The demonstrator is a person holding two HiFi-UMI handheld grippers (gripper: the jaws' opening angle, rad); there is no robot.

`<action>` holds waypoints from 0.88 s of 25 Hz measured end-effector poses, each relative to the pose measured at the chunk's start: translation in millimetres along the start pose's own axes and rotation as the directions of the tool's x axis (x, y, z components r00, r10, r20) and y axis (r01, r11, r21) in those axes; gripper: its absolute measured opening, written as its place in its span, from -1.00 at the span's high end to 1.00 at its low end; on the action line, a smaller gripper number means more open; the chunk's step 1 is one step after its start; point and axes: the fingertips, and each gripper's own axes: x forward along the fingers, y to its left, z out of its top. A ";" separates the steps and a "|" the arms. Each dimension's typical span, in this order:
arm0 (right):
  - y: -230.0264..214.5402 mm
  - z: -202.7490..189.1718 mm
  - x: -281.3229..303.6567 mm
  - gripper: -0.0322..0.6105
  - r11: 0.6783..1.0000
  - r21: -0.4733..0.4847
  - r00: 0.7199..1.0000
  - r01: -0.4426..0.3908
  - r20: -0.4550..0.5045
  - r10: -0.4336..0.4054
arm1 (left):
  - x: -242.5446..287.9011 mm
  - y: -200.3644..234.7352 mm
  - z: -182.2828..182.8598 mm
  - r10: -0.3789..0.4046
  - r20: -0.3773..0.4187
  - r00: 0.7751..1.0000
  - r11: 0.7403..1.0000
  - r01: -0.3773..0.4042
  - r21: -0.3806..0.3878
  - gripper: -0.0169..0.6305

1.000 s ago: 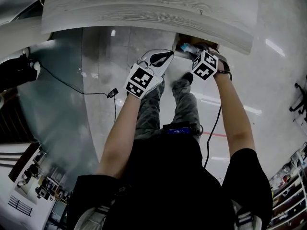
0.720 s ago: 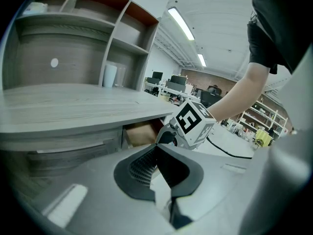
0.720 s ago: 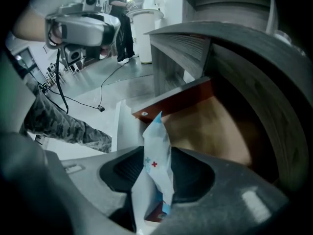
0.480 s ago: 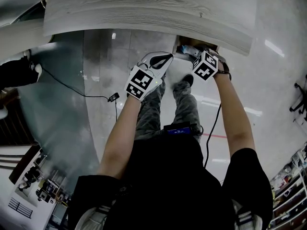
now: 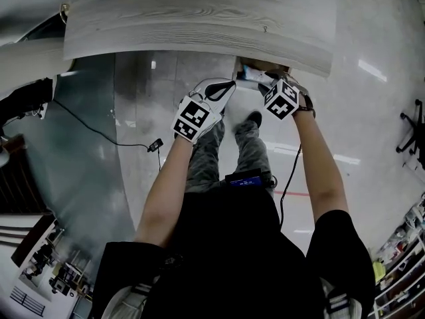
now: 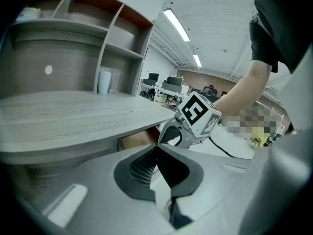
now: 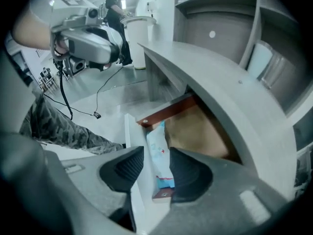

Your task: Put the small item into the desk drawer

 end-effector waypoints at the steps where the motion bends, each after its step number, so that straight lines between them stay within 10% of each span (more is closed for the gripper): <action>1: 0.6 1.1 -6.2 0.39 1.000 0.009 1.000 0.003 0.007 -0.003 | -1.2 -2.6 4.4 -0.005 0.002 1.000 1.000 0.005 0.000 0.95; 22: -16.7 26.1 -151.3 0.79 0.965 0.184 0.955 0.185 0.197 -0.221 | -11.7 -37.7 82.6 -0.066 0.048 0.997 0.995 0.062 0.080 0.95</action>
